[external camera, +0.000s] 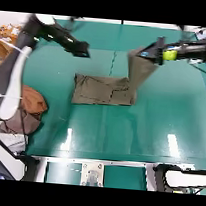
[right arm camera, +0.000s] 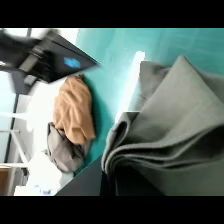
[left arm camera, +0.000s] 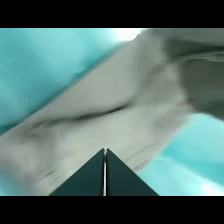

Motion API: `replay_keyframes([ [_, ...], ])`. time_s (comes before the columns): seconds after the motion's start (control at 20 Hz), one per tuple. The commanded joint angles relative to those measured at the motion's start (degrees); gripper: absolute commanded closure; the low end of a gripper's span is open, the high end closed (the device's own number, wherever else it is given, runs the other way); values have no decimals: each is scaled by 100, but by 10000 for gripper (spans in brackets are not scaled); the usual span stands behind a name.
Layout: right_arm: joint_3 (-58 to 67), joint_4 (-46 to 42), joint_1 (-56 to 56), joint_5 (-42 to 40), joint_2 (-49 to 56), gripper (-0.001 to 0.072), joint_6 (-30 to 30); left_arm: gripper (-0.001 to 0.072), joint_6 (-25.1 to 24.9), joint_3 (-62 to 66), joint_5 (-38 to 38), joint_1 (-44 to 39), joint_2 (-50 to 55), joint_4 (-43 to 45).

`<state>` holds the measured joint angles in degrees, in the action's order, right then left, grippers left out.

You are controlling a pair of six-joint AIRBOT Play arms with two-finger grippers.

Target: Fold the shirts.

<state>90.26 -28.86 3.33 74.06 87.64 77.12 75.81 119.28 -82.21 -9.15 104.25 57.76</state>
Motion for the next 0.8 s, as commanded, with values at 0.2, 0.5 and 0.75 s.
replay_keyframes([
  [0.2, -96, 417, 3080, -3812, 1735, 689, -72, 683, 59, -52, -595, 1005, -466, 662],
  [0.5, 15, 387, 2962, -3477, 2105, 182, -275, 683, 0, -256, -573, 1040, -459, 673],
  [0.75, -63, -535, 1119, -1591, 1397, 698, -46, 683, 2, -256, -527, 1040, -459, 675],
])
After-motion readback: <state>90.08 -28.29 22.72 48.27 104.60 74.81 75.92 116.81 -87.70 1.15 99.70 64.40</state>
